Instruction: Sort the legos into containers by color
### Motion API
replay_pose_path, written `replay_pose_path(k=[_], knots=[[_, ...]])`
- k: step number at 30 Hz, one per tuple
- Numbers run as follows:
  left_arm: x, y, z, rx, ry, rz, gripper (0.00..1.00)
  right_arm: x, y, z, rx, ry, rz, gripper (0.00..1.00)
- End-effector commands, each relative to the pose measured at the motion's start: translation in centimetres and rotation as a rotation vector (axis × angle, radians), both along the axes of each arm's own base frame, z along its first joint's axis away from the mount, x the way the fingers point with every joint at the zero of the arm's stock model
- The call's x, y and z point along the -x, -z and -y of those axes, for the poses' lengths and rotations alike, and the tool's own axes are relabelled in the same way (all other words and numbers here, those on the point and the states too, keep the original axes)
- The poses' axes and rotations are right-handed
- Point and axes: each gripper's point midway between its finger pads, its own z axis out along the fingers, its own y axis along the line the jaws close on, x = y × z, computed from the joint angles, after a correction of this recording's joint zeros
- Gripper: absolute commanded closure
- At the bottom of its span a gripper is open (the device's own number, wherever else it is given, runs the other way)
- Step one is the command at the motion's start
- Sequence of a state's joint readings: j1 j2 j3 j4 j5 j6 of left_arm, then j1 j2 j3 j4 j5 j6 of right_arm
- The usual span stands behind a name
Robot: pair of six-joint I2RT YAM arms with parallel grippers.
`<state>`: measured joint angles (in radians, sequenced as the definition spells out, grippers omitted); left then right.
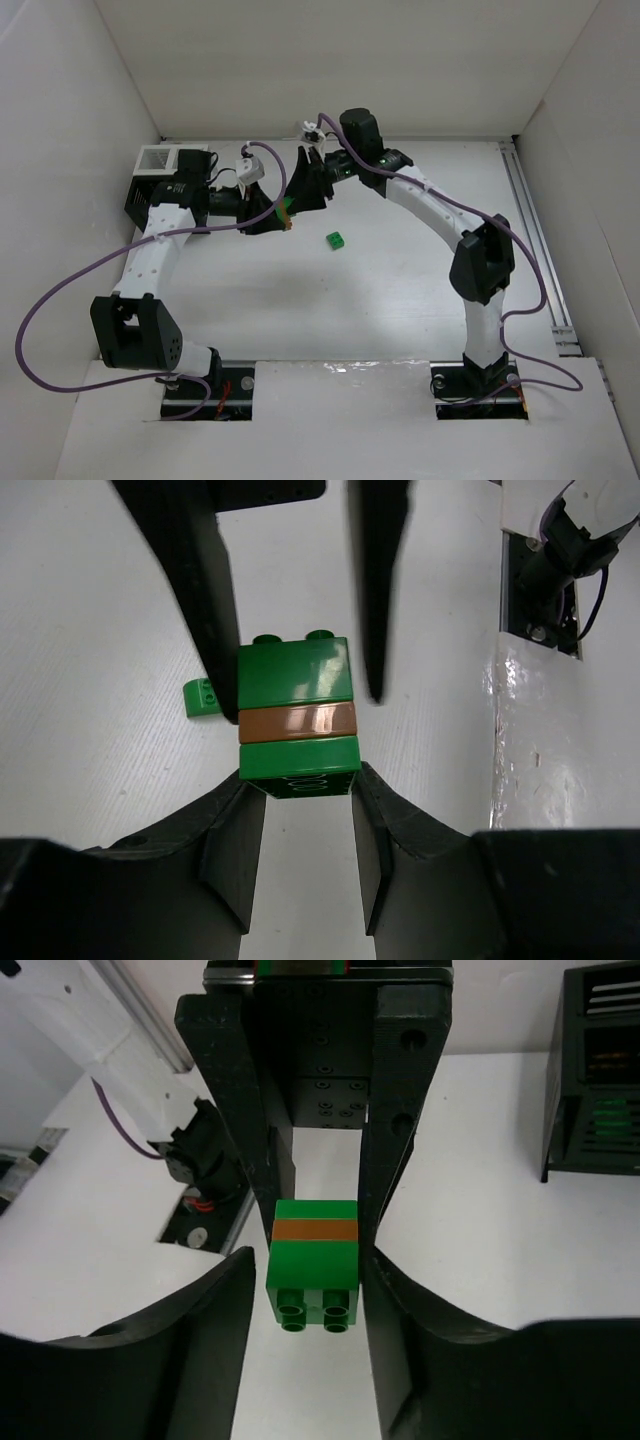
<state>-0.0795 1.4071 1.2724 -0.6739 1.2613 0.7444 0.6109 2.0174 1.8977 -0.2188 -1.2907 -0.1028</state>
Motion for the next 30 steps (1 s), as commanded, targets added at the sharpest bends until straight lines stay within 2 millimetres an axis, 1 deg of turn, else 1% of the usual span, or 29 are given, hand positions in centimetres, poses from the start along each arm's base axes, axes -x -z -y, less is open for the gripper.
replay_pose_path(k=[1,2,4,5,6,7,8,9,10,11,12,14,15,16,17,18,19,20,21,22,23,24,25,26,27,30], knots=[[0.5,-1.3,0.4,0.029,0.033,0.048,0.97,-0.1,-1.5,-0.8,-0.044,-0.020,0.055,0.50],[0.5,-1.3,0.4,0.029,0.033,0.048,0.97,-0.3,-1.1,-0.9,-0.039,-0.019,0.047,0.63],[0.5,-1.4,0.3,0.022,0.028,0.058,0.97,-0.5,-1.0,-0.9,-0.036,-0.008,0.049,0.79],[0.5,-1.4,0.3,0.022,0.028,0.058,0.97,-0.4,-0.6,-0.9,-0.026,-0.008,0.034,0.87],[0.7,-1.2,0.2,0.014,0.022,0.057,0.97,-1.1,-0.5,-0.6,-0.021,0.017,0.037,0.96],[0.6,-1.2,0.2,0.013,0.025,0.066,0.97,-1.1,0.0,-0.6,-0.007,0.026,0.021,0.99],[0.8,-1.5,0.2,0.014,0.025,0.075,0.97,-2.1,0.9,0.4,0.011,0.054,-0.003,1.00],[0.7,-0.9,0.1,0.002,0.021,0.075,0.97,-2.3,0.3,1.1,0.008,0.076,0.007,1.00],[1.0,-0.8,0.0,0.000,0.023,0.082,0.97,-2.6,0.3,1.8,0.011,0.091,0.003,1.00],[1.0,-0.2,0.0,-0.010,0.022,0.079,0.97,-3.9,1.3,3.1,0.033,0.148,-0.015,1.00],[1.2,-0.4,-0.1,-0.009,0.021,0.089,0.97,-4.0,0.7,4.1,0.029,0.167,-0.010,1.00],[1.4,-0.1,-0.2,-0.018,0.019,0.093,0.97,-5.1,1.0,6.0,0.045,0.221,-0.029,1.00],[1.6,0.4,-0.2,-0.020,0.019,0.078,0.97,-6.3,1.8,7.7,0.062,0.272,-0.045,1.00],[1.8,0.4,-0.2,-0.020,0.019,0.079,0.97,-6.7,1.8,8.6,0.069,0.299,-0.044,1.00],[1.6,0.4,-0.4,-0.020,0.010,0.079,0.97,-6.9,2.7,9.4,0.092,0.313,-0.075,1.00],[1.6,0.4,-0.4,-0.020,0.010,0.079,0.97,-7.8,3.0,10.5,0.105,0.351,-0.078,1.00],[1.6,0.4,-0.4,-0.020,0.010,0.079,0.97,-7.7,3.9,10.6,0.126,0.357,-0.094,1.00],[1.6,0.4,-0.4,-0.020,0.010,0.079,0.97,-8.0,4.7,11.2,0.143,0.372,-0.079,1.00],[1.6,0.4,-0.4,-0.020,0.010,0.079,0.97,-8.1,5.9,11.4,0.177,0.387,-0.104,1.00],[1.6,0.4,-0.4,-0.020,0.010,0.079,0.97,-8.4,7.6,11.2,0.231,0.424,-0.116,1.00],[1.4,0.4,-0.4,-0.020,0.010,0.079,0.97,-8.8,9.5,11.0,0.272,0.424,-0.108,1.00],[1.4,0.4,-0.4,-0.020,0.010,0.079,0.97,-8.1,11.2,10.9,0.335,0.416,-0.151,1.00],[1.2,0.2,-0.4,-0.019,0.007,0.072,0.97,-7.7,12.5,10.4,0.379,0.404,-0.152,1.00],[1.0,-0.2,-0.4,-0.018,0.007,0.084,0.97,-8.0,12.8,10.4,0.392,0.392,-0.146,1.00],[0.6,-0.3,-0.6,-0.014,-0.008,0.085,0.97,-7.9,15.1,10.0,0.434,0.367,-0.164,1.00],[0.0,-0.9,-1.4,0.015,-0.049,0.058,0.97,-8.3,17.1,10.2,0.474,0.378,-0.188,1.00]])
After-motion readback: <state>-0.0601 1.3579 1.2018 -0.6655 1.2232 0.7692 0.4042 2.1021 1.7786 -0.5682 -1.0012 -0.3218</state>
